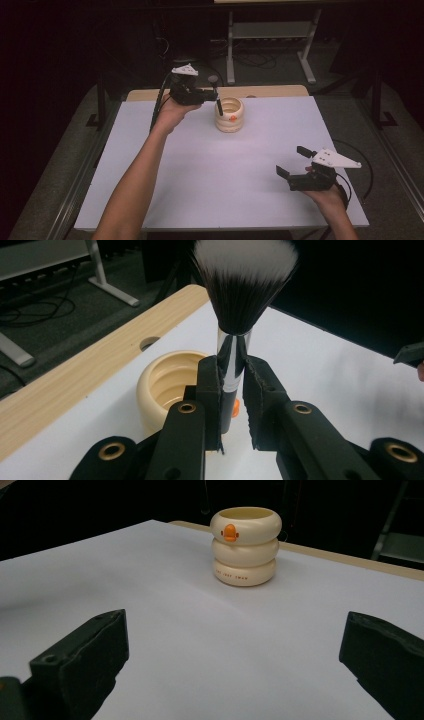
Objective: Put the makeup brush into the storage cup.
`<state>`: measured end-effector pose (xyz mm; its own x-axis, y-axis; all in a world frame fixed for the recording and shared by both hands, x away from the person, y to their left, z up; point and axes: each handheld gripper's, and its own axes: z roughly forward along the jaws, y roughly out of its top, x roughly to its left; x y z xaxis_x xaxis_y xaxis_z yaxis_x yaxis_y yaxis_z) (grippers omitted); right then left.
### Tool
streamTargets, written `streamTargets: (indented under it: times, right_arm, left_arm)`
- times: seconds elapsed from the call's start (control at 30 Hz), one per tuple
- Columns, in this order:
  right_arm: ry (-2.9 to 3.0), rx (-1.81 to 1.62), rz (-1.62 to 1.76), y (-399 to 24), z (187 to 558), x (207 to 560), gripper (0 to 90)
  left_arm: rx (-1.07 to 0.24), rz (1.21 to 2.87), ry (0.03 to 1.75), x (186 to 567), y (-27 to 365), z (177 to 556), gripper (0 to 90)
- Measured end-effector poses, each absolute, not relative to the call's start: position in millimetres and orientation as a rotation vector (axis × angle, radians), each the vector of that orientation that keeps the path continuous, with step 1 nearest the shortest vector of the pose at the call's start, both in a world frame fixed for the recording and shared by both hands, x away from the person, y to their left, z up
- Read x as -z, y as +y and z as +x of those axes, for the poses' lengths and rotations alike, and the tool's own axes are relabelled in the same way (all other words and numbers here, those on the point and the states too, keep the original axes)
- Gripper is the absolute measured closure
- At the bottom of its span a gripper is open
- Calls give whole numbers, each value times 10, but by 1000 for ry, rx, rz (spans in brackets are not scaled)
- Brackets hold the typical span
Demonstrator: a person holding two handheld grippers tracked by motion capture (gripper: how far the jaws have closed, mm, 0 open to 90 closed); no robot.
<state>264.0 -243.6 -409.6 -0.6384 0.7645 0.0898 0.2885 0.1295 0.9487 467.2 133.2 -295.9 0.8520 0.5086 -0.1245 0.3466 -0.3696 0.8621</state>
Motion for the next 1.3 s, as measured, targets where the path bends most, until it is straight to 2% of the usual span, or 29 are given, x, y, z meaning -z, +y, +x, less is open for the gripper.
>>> streamTargets:
  times: [0.57,1.3]
  right_arm:
    - [1990,-1525,1014,-2441,2640,4096,0]
    - [1988,-1532,1018,-2445,2638,4097,0]
  left_arm:
    - [-232,1979,651,2932,1260,4801,779]
    - [-235,1992,704,3118,1173,4950,779]
